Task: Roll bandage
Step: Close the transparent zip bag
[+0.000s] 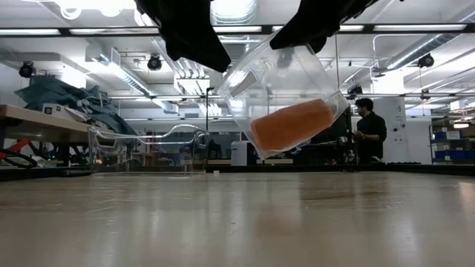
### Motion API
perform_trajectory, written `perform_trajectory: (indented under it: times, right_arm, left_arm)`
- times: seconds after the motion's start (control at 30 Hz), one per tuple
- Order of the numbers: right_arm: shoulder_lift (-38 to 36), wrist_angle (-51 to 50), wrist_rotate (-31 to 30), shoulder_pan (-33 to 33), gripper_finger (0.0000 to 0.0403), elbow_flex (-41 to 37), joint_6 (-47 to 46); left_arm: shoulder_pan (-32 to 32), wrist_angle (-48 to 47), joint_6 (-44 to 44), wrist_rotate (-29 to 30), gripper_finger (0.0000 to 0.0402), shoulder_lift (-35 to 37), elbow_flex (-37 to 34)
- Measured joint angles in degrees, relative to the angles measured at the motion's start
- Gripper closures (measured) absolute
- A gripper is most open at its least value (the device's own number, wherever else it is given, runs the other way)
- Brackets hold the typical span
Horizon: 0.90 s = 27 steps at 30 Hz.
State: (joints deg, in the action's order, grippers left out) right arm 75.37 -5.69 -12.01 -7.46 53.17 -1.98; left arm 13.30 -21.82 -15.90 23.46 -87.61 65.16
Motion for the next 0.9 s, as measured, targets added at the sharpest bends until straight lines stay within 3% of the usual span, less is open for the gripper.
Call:
perform_trajectory:
  times: [0.3, 0.9]
  right_arm:
    - [0.0, 0.04, 0.0, 0.0, 0.0403, 0.0, 0.0]
    - [0.0, 0.35, 0.01, 0.01, 0.0403, 0.0, -0.95]
  left_arm:
    - [-0.07, 1.75, 0.14, 0.01, 0.0275, -0.09, -0.06]
    - [-0.98, 8.92, 1.79, 0.16, 0.0338, -0.15, -4.78]
